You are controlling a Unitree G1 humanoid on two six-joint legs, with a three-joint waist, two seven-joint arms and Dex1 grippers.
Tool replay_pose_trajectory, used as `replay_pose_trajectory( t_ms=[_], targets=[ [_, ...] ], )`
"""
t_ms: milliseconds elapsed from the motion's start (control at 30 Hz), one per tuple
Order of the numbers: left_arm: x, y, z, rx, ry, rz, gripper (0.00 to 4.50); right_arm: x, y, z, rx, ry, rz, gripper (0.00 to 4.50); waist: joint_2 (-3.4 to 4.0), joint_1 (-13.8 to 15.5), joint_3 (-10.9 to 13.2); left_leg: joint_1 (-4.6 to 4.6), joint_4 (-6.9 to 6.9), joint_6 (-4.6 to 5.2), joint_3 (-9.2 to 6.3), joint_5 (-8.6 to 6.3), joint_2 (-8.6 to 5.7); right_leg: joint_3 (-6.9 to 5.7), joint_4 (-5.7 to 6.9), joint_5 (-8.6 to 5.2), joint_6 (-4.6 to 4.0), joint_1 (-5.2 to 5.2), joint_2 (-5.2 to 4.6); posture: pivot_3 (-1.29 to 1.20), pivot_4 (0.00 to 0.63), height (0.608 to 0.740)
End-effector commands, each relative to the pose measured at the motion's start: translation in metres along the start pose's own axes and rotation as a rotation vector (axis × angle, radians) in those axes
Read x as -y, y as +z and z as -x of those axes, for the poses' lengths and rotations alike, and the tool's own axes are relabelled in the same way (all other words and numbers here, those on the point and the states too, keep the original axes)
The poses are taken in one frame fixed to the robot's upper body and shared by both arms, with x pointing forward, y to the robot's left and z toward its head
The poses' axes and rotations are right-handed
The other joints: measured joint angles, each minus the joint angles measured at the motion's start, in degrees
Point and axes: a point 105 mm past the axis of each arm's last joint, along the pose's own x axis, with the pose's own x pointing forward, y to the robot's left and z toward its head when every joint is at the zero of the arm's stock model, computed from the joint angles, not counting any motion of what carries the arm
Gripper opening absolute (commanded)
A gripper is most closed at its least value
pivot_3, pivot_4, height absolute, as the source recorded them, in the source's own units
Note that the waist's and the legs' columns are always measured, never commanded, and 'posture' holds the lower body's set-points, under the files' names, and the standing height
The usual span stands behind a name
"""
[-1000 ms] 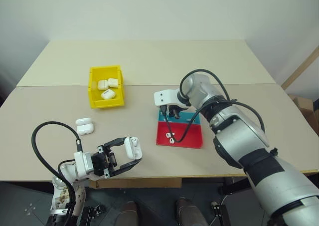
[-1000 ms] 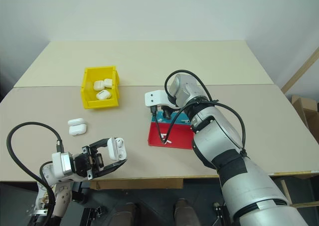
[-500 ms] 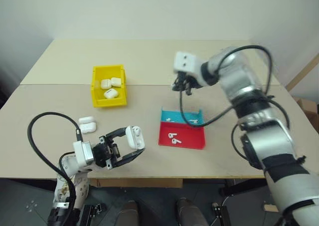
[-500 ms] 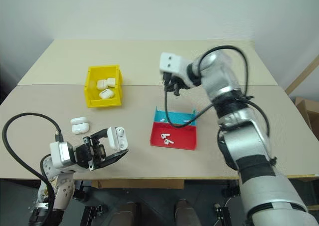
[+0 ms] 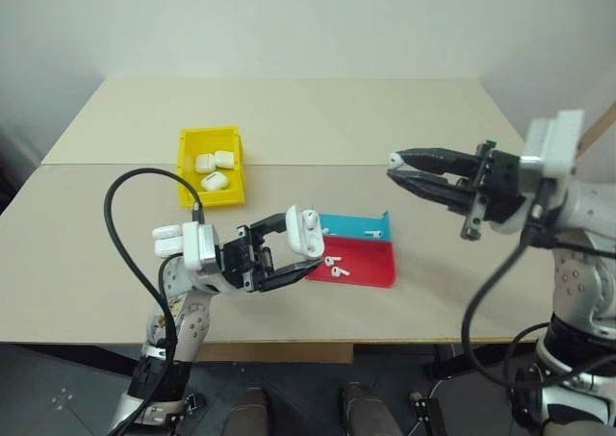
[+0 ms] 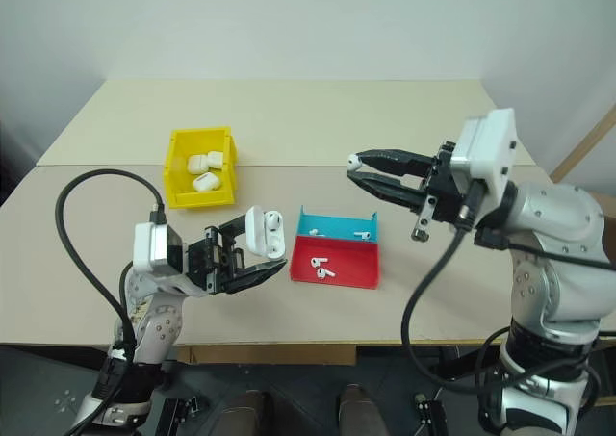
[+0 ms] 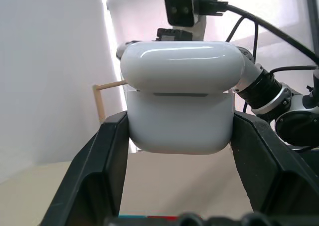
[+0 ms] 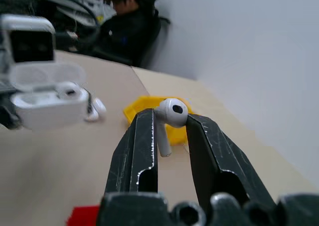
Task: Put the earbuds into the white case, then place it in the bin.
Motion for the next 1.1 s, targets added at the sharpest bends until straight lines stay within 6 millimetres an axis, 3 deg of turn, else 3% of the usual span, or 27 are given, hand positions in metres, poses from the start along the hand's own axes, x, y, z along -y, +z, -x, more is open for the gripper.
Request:
replay_pose_trajectory(
  t_ms=[33,467,1100],
  targets=[
    [0.001,0.008,-0.006,-0.015,-0.042,0.021,2.77,-0.010,0.020,-0.003,0.122,0.004,0.033,0.87,0.00,0.0,0.0,0.01,0.00,0.00,0.00,0.00,0.00,-0.01,-0.01,0.00,0.00,0.01,0.00,0.00,0.150,0.740],
    [0.001,0.011,-0.010,0.039,-0.028,0.043,2.77,-0.034,0.017,-0.029,0.306,0.082,-0.099,0.87,0.00,0.5,0.0,-0.05,0.00,0.00,-0.02,0.00,0.00,-0.04,-0.09,-0.01,0.02,0.00,-0.02,0.00,0.150,0.740],
    [-0.002,0.012,-0.011,0.063,-0.020,0.027,2.77,-0.060,-0.001,-0.038,0.295,0.149,-0.184,0.87,0.00,0.5,0.0,-0.05,0.00,0.00,-0.02,0.00,-0.01,-0.04,-0.10,-0.01,0.02,0.00,-0.01,0.00,0.150,0.740]
  ],
)
